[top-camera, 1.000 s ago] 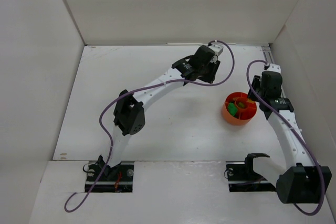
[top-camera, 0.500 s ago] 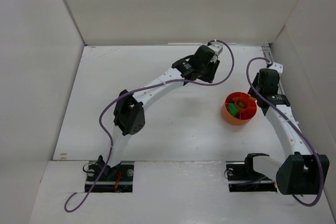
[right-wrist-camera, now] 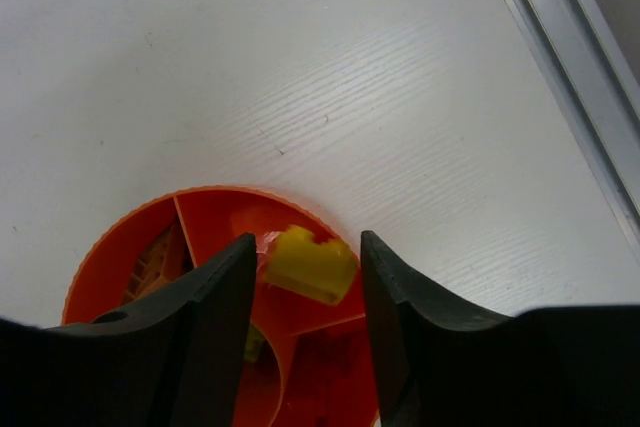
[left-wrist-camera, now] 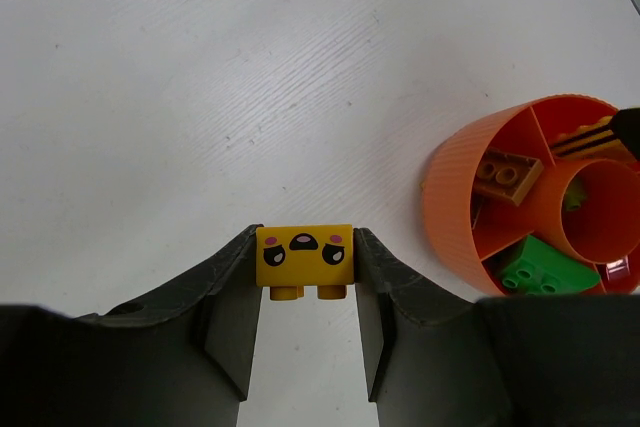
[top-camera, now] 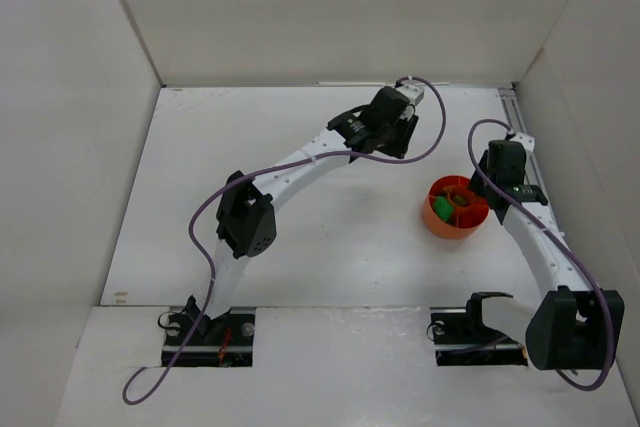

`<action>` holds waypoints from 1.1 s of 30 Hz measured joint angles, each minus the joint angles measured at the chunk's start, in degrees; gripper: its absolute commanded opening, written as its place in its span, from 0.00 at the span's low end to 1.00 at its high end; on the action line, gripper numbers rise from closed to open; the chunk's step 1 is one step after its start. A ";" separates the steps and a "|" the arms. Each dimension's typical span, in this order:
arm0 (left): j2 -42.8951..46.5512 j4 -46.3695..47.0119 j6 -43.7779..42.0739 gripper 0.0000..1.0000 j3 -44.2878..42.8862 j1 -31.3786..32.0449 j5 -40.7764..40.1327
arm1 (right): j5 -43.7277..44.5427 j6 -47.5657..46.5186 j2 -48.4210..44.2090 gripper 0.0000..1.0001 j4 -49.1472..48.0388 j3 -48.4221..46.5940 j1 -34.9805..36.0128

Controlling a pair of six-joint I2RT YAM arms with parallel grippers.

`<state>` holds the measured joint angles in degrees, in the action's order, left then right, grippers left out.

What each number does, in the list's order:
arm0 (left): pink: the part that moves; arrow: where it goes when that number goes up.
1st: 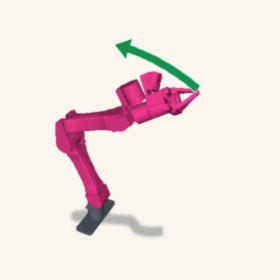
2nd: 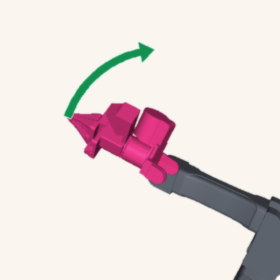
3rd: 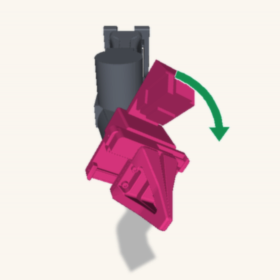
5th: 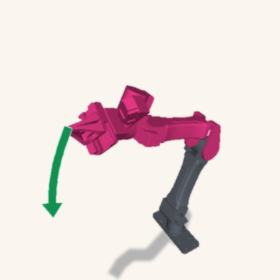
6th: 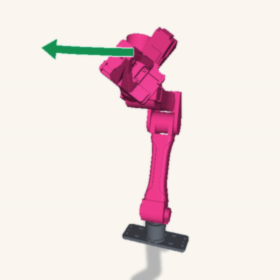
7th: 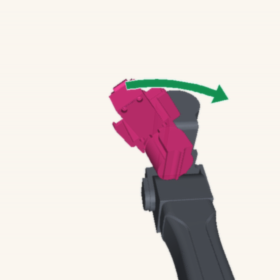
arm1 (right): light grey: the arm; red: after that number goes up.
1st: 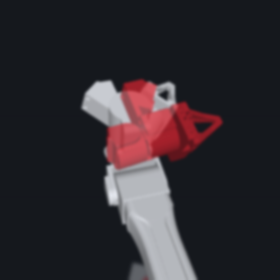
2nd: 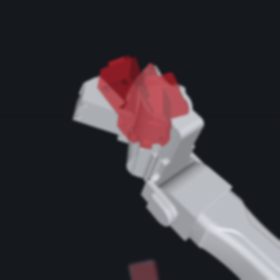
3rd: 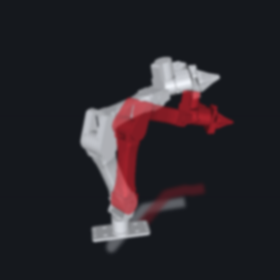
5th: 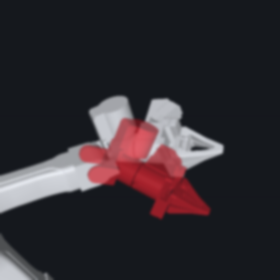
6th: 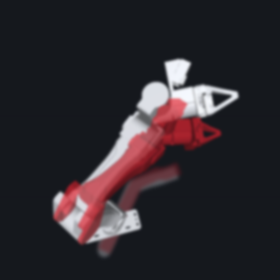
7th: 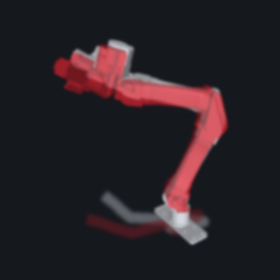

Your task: Sort the legos into containers by color

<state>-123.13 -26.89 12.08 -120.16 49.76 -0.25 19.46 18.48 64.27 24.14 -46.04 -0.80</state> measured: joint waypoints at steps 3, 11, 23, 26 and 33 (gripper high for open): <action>0.00 0.02 0.00 0.00 0.02 0.00 0.44 | -0.17 0.61 -0.22 0.58 0.57 -0.02 0.02; 0.00 0.59 -0.44 0.00 0.02 0.04 2.45 | -0.55 0.81 -3.89 0.64 4.24 -0.68 0.02; 0.20 9.40 -11.72 0.00 -0.33 9.25 6.05 | 3.30 0.76 -14.12 1.00 12.39 -11.23 -0.42; -0.87 11.89 -12.87 0.00 -2.93 10.86 9.29 | 3.21 0.44 -17.51 1.00 13.57 -12.90 -0.42; -6.01 23.98 -10.21 0.00 -7.72 9.79 14.82 | 2.51 -0.72 -28.52 1.00 16.70 -17.20 -0.42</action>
<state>-129.14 -2.92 1.87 -127.87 59.55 14.57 21.98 17.76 35.75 40.84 -63.24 -1.21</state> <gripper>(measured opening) 0.344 0.994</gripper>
